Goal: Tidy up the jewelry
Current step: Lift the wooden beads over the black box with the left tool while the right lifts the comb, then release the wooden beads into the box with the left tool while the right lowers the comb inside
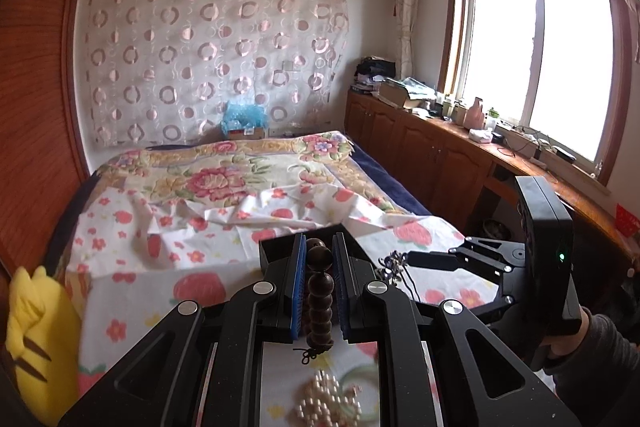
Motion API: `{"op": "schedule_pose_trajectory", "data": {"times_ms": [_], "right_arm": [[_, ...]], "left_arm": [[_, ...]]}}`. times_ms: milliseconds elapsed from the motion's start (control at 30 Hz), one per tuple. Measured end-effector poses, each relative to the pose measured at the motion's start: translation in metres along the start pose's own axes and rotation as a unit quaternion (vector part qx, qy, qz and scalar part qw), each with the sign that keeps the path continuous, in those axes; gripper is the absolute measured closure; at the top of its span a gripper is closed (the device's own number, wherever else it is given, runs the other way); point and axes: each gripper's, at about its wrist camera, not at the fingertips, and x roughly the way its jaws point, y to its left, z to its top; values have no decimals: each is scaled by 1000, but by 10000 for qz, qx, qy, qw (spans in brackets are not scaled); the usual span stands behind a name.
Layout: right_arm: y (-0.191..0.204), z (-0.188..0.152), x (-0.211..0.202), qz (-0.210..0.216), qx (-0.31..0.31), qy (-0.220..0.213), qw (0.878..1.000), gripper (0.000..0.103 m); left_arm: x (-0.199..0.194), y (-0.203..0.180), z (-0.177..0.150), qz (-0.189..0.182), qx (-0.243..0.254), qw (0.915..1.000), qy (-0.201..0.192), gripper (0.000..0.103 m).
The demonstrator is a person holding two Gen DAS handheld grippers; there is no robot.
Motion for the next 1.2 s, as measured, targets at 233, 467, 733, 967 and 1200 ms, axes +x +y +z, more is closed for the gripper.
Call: {"op": "schedule_pose_trajectory", "data": {"times_ms": [233, 467, 733, 967, 1200], "right_arm": [[-25, 16, 11, 19, 137, 25, 9999, 38], [-40, 30, 22, -25, 140, 27, 9999, 38], [-44, 40, 33, -44, 150, -13, 9999, 38], [-28, 55, 47, -16, -96, -60, 9999, 38], [-14, 60, 75, 99, -255, 9, 9996, 38]], "left_arm": [[39, 2, 25, -64, 4, 10000, 74, 91], [75, 9, 28, -176, -61, 9993, 310, 91], [96, 15, 22, -267, -33, 9983, 515, 84], [80, 38, 0, -23, -213, 9983, 547, 82], [65, 63, -34, 268, -384, 9956, 812, 82]]}}
